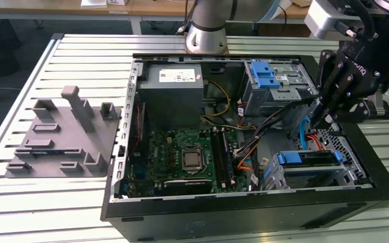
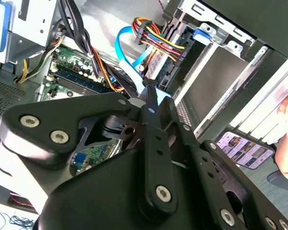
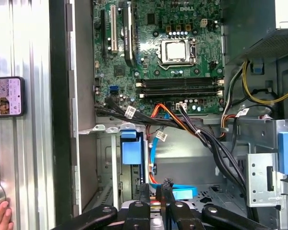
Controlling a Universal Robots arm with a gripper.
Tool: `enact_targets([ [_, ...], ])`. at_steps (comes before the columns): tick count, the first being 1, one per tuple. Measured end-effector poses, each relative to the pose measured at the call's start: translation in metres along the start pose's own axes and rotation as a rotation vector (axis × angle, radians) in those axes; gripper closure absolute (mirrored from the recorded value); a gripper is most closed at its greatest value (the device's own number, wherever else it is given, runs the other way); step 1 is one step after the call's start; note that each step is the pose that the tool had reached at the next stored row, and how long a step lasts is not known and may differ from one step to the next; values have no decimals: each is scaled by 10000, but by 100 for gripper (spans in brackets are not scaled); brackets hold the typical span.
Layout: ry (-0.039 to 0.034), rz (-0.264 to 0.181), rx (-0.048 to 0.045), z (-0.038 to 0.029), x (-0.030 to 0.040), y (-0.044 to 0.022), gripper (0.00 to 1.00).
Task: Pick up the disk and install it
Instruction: 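Insert the second disk wire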
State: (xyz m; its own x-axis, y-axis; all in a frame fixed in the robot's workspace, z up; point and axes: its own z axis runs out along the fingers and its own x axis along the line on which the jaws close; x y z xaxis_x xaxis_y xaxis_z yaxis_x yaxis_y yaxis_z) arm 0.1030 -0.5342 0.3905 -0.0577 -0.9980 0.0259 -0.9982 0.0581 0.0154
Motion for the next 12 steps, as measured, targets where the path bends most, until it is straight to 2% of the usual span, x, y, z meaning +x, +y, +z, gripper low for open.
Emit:
enact_targets([
  [7,24,0,3,-8,-72,14,76],
  [10,98,2,15,-13,-92,21,76],
  [12,190,3,26,-13,-108,23,76],
])
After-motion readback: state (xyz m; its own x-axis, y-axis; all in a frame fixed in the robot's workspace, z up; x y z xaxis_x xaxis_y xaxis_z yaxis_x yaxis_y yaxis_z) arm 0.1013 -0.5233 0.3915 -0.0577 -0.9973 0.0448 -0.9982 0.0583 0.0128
